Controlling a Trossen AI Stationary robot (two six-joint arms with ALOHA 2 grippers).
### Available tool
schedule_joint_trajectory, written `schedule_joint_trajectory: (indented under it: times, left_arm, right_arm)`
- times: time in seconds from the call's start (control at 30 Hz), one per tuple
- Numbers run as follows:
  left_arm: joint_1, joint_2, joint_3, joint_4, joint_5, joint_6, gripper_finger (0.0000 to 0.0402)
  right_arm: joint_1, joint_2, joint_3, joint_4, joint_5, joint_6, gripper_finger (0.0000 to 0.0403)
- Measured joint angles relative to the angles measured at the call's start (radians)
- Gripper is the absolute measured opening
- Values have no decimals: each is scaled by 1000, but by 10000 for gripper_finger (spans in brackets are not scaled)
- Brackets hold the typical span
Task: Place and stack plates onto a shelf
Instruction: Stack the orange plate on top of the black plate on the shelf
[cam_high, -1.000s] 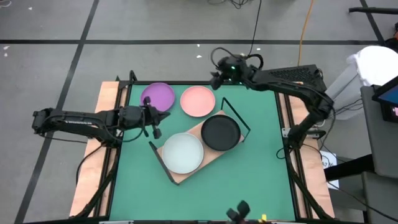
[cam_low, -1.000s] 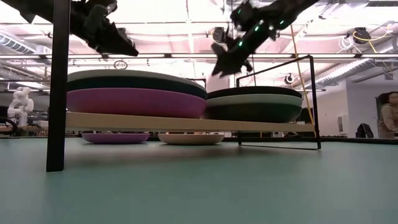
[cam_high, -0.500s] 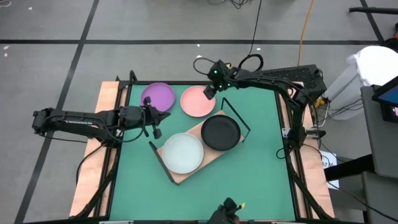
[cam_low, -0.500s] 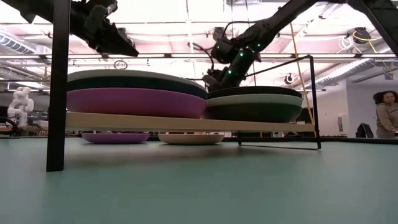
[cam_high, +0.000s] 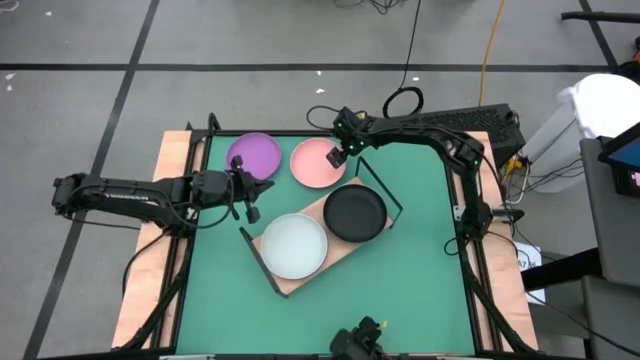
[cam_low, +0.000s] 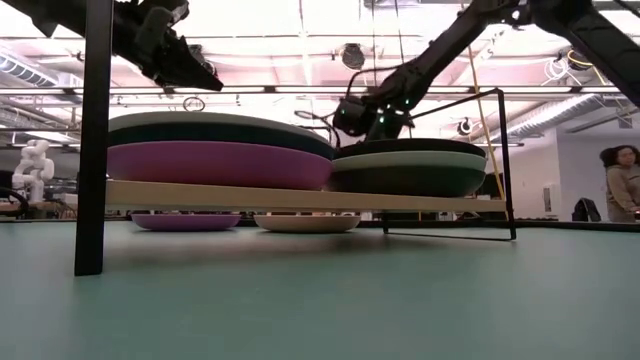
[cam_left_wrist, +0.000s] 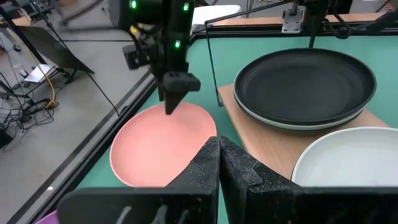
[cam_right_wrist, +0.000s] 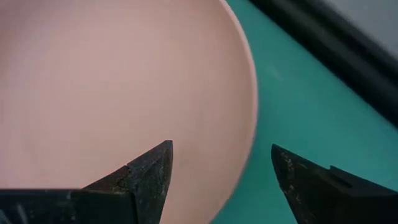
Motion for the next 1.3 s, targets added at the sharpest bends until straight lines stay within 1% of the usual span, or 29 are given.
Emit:
schedule_joint_trajectory:
  times: [0.13, 0.33, 0.43, 0.57, 0.7, 0.83, 0.87, 1.03, 1.3]
  left_arm:
    - [-7, 0, 0, 0, 0, 1, 5]
    - [-7, 0, 0, 0, 3, 7, 5]
    - [-7, 0, 0, 0, 3, 8, 5]
    - [-7, 0, 0, 0, 3, 8, 5]
    - [-7, 0, 0, 0, 3, 8, 5]
    - [-7, 0, 1, -3, 3, 8, 5]
    - [-7, 0, 1, -6, 3, 8, 5]
    - [-7, 0, 1, -47, 3, 0, 5]
    - [-7, 0, 1, -69, 2, -8, 5]
  right_arm:
    - [-5, 31, 0, -2, 0, 0, 252]
    - [-3, 37, 0, 1, -1, -15, 250]
    - [-4, 37, 0, -5, -1, -17, 234]
    - [-4, 37, 0, -18, -4, -28, 184]
    - [-3, 37, 0, -16, -4, -43, 111]
    - [-4, 36, 0, 4, -5, -76, 28]
    - [-4, 34, 0, 13, -7, -85, 15]
    - [-3, 0, -1, 45, -6, -88, 6]
    - [1, -137, -2, 49, 5, -96, 2]
